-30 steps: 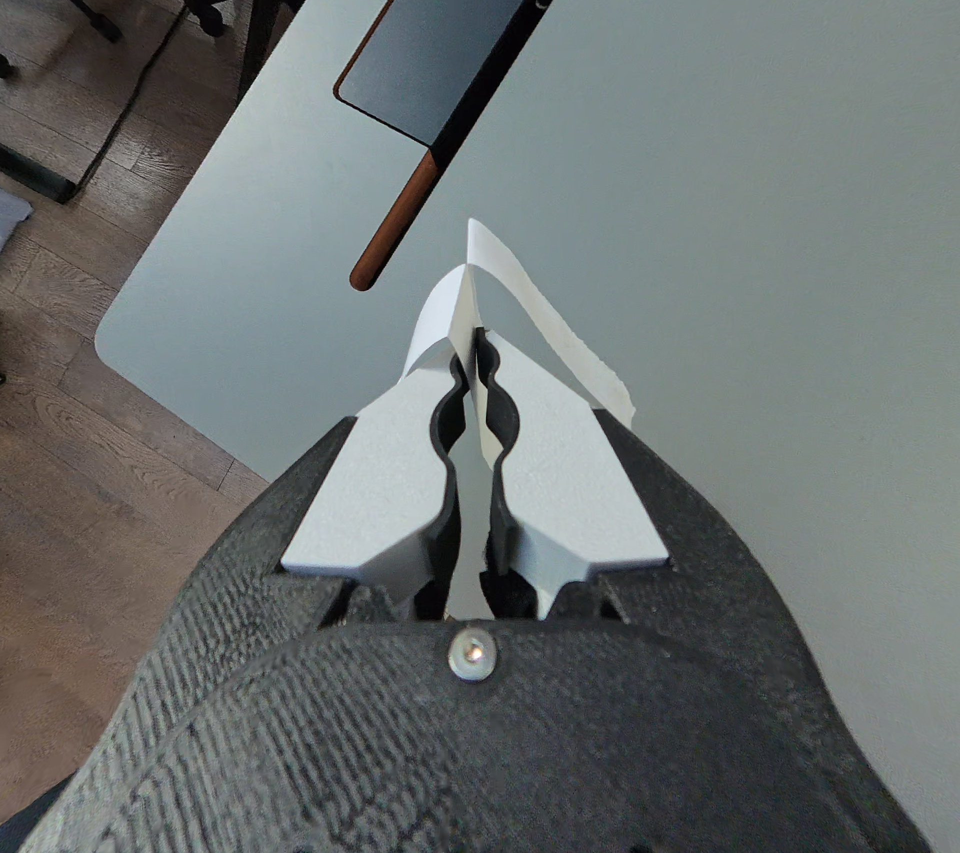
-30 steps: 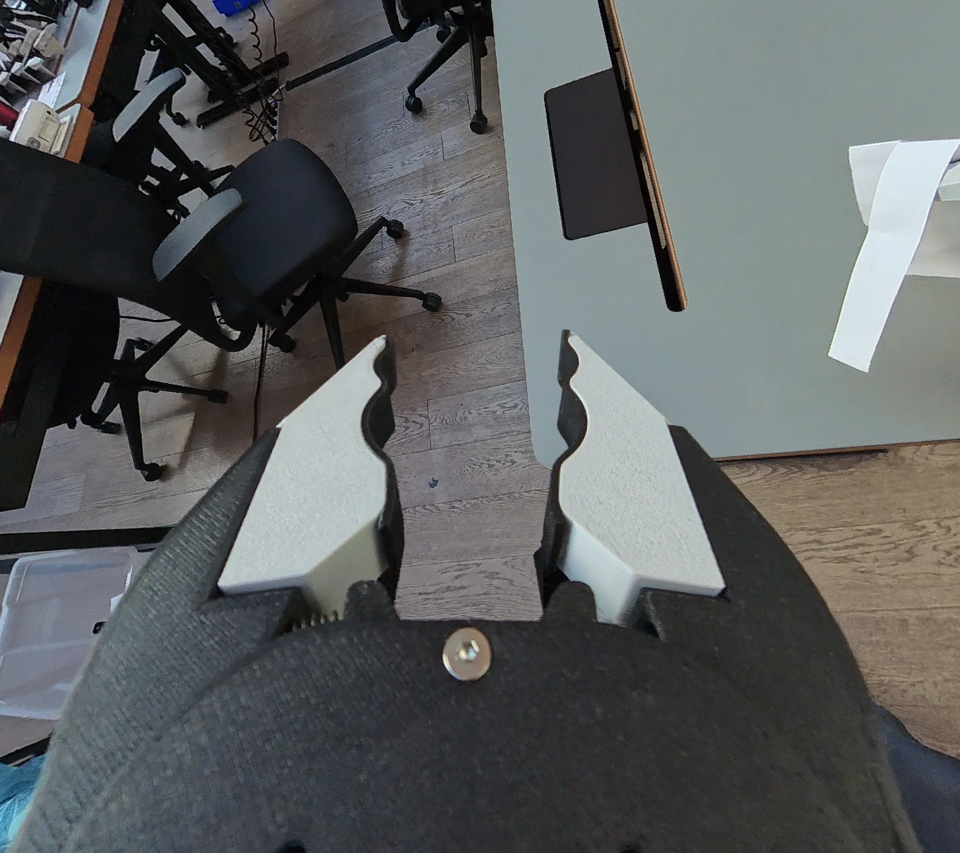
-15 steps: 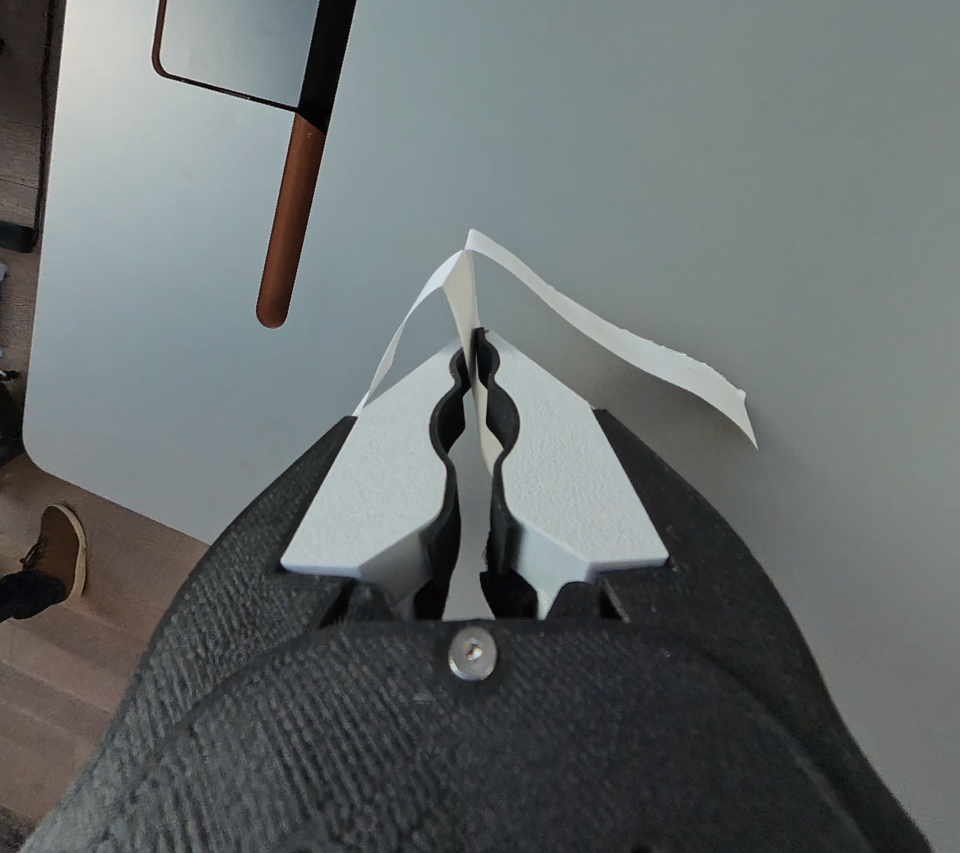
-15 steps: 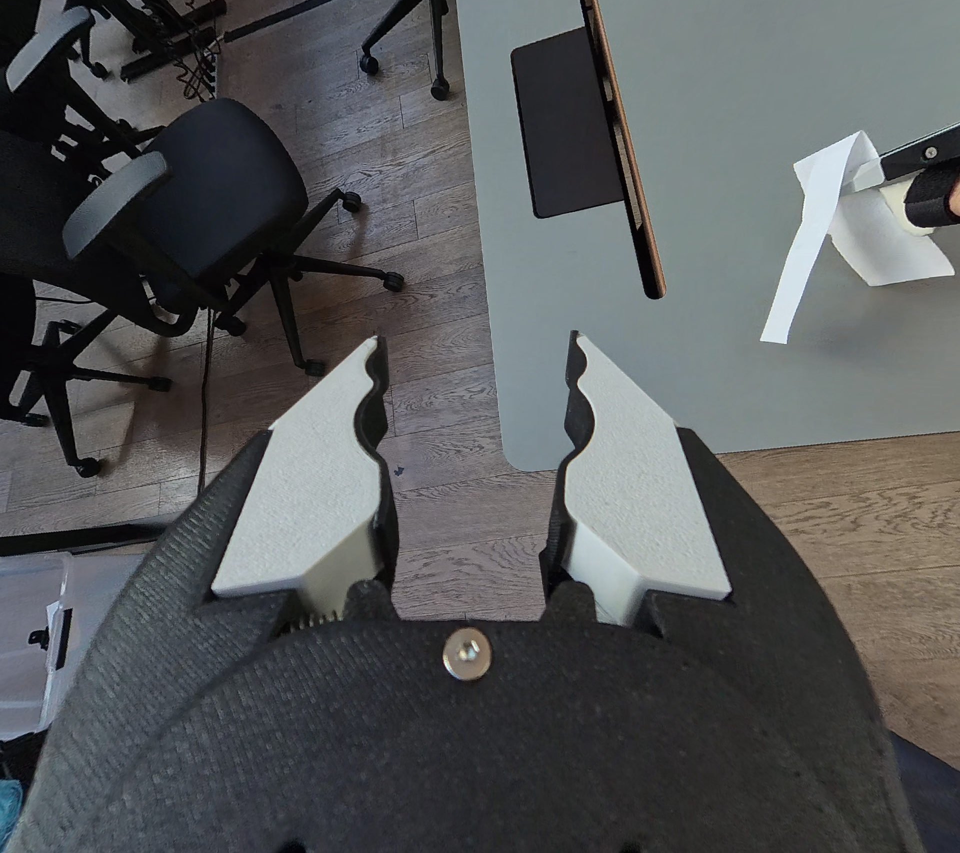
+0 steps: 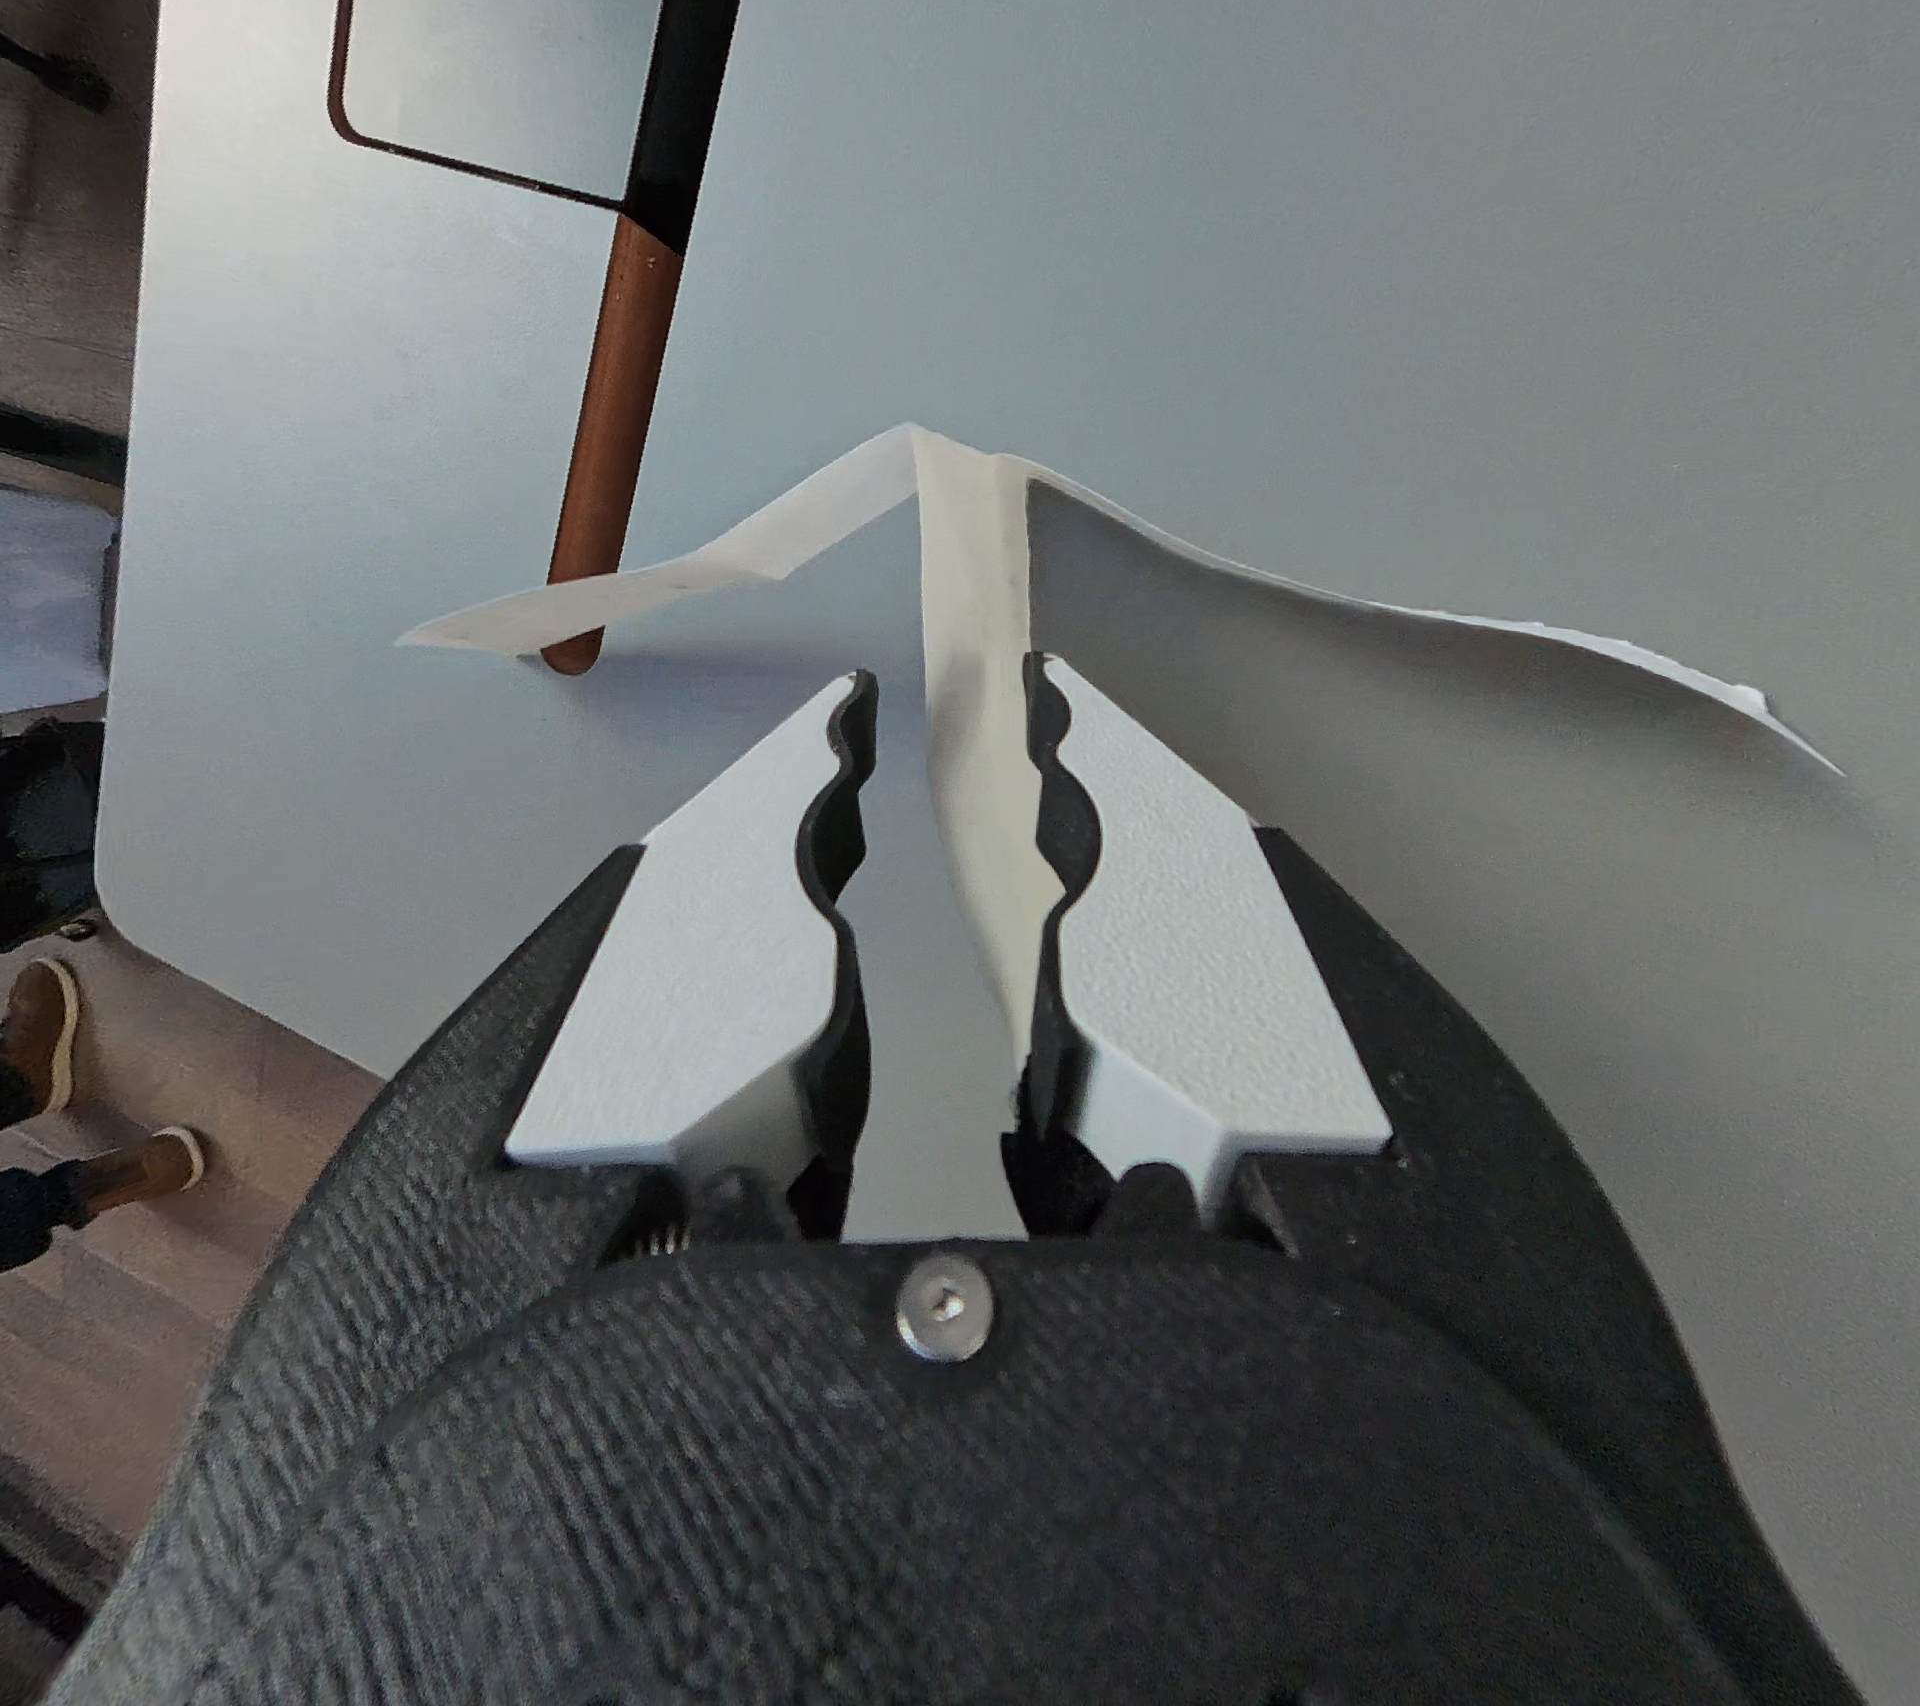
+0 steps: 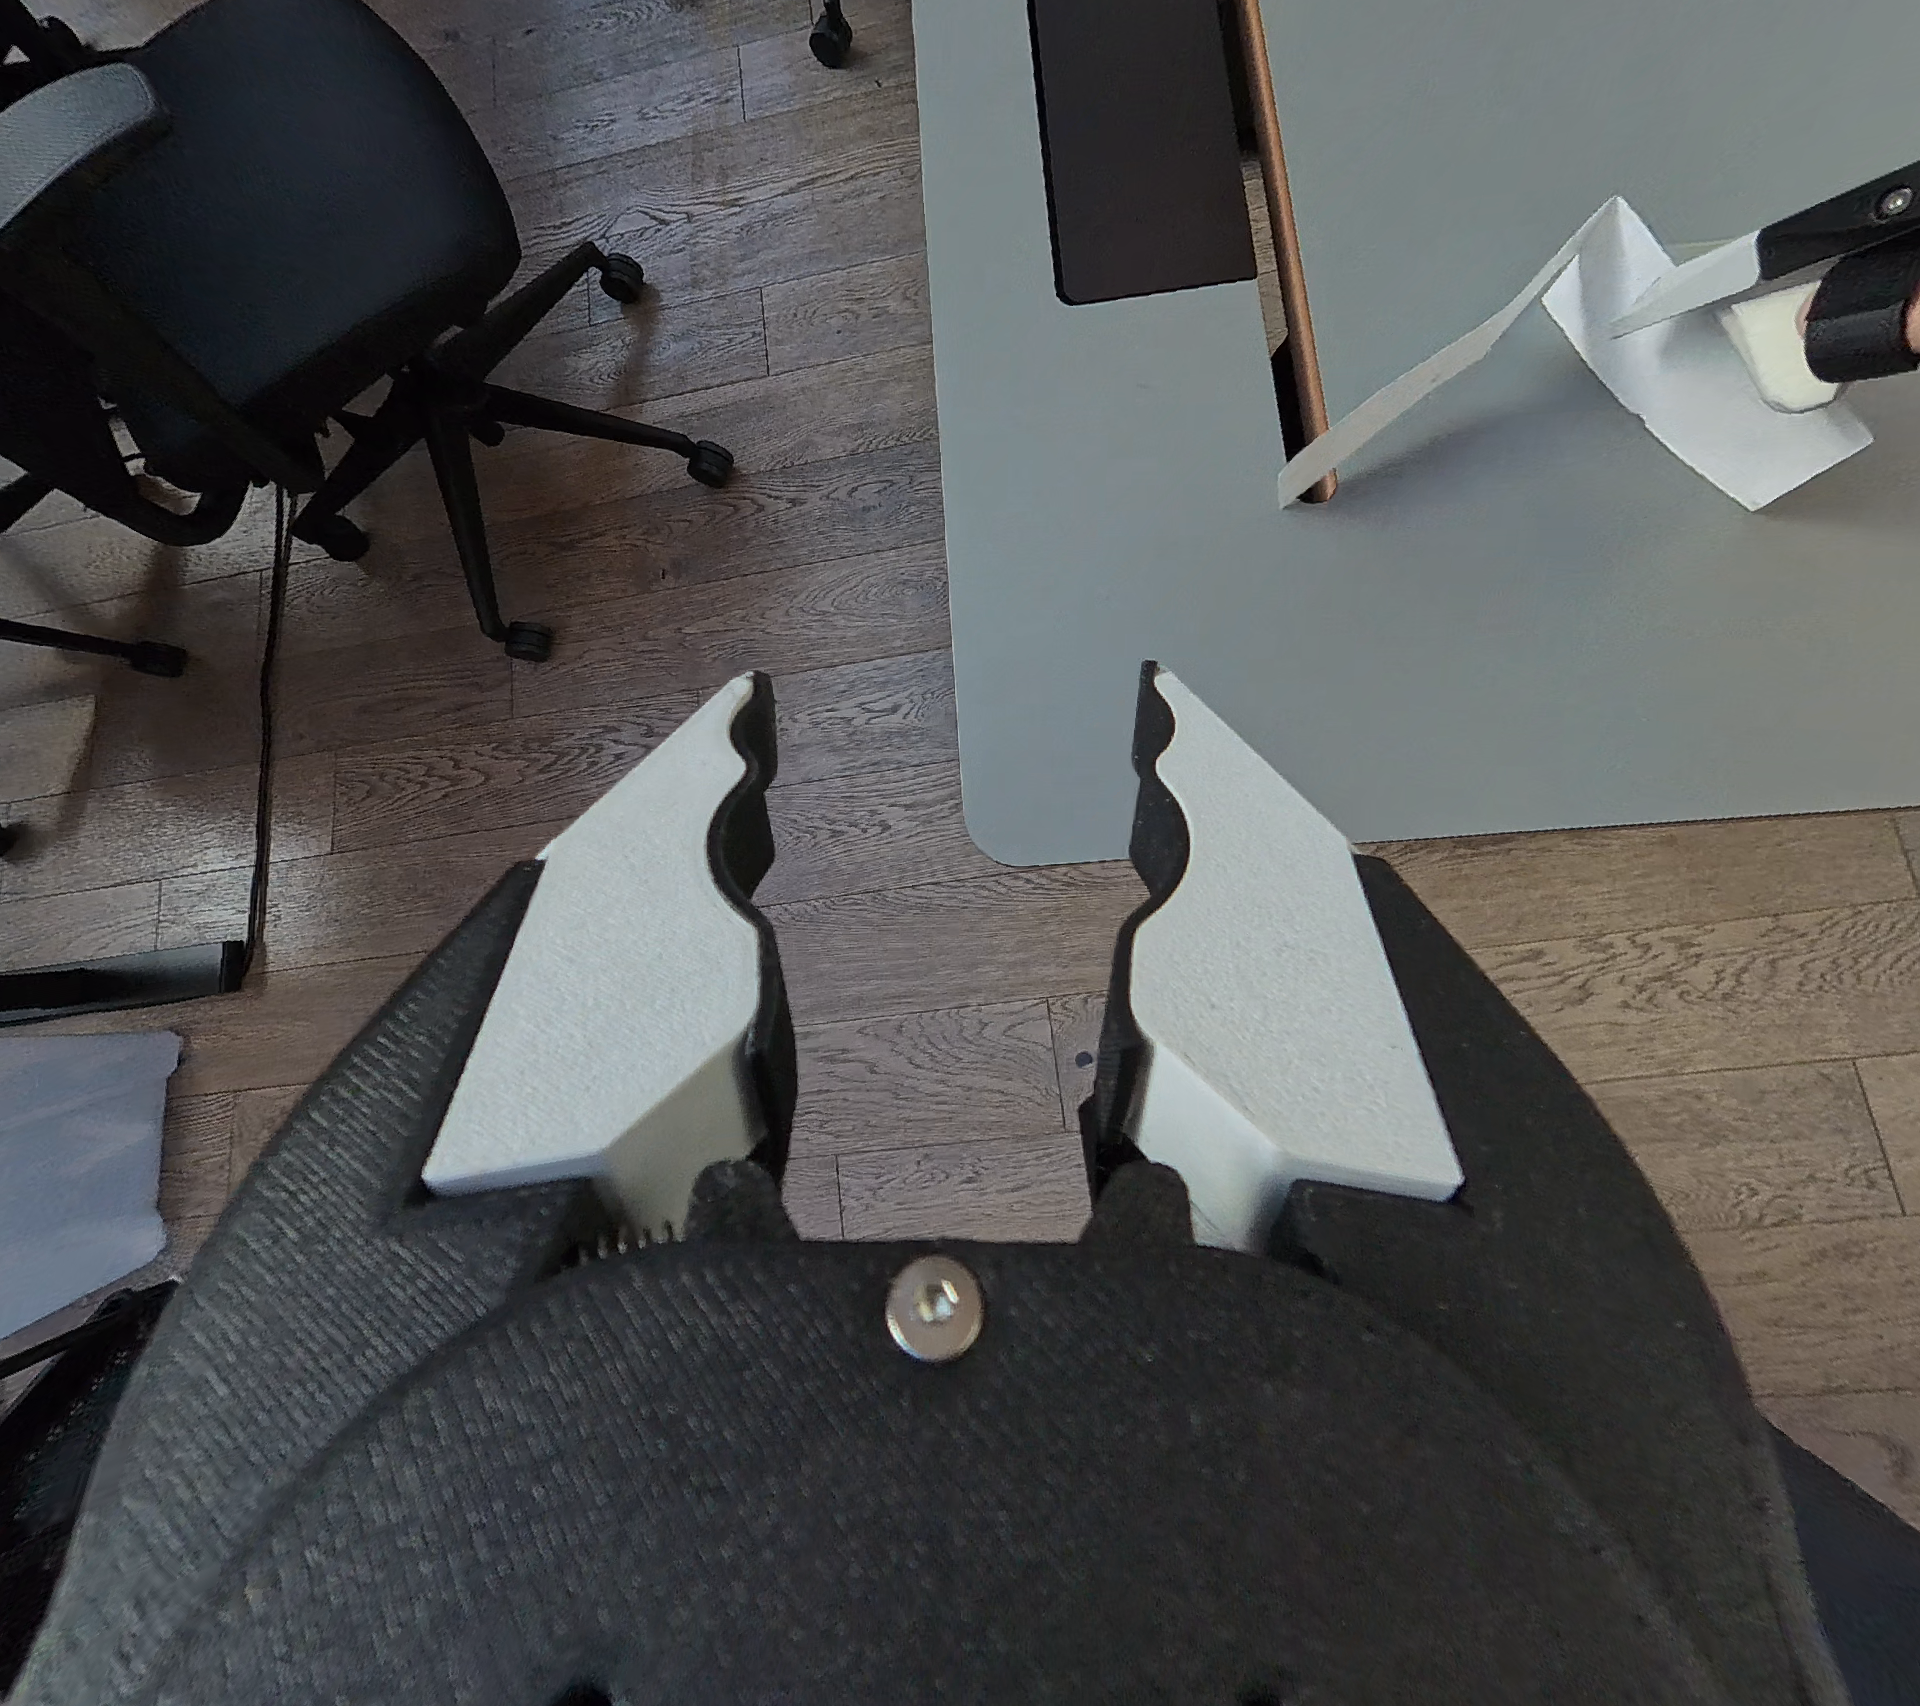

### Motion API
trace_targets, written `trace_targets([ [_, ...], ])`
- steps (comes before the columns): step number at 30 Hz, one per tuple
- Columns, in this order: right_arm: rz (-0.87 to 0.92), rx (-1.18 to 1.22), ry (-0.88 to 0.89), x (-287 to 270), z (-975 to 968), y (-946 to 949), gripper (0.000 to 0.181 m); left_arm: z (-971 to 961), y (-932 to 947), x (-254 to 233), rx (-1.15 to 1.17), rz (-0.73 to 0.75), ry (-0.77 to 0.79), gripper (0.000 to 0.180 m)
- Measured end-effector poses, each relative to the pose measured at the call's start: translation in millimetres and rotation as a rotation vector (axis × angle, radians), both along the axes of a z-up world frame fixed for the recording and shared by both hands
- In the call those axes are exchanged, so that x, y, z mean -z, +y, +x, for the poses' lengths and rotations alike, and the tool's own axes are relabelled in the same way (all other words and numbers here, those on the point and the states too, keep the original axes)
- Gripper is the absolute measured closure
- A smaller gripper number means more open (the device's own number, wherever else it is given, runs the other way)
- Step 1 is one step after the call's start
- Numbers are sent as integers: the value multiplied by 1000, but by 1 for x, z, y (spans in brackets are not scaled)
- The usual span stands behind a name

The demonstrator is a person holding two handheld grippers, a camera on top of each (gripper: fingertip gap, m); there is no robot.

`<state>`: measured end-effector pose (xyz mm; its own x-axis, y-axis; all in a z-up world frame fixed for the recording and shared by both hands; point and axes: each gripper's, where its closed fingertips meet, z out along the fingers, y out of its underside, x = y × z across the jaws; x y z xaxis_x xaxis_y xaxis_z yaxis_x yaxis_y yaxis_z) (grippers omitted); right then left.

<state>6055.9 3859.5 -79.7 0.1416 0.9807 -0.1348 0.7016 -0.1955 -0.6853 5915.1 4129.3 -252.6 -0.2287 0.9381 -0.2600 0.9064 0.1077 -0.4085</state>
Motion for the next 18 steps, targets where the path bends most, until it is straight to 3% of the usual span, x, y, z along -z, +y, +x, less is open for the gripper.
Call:
trace_targets([
  [6, 146, 49, -24, 13, 5, 47, 111, 57, 65, -46, -8, -23, 274, 130],
  [11, 288, 203, -84, 35, -5, 176, 104, 106, 179, -65, 127, 92, 439, 105],
  [14, 289, 307, -100, 53, -21, 271, 96, 101, 243, -63, 180, 191, 494, 80],
  [18, 273, 372, -158, 97, -49, 379, 84, 79, 296, -39, 139, 236, 418, 59],
])
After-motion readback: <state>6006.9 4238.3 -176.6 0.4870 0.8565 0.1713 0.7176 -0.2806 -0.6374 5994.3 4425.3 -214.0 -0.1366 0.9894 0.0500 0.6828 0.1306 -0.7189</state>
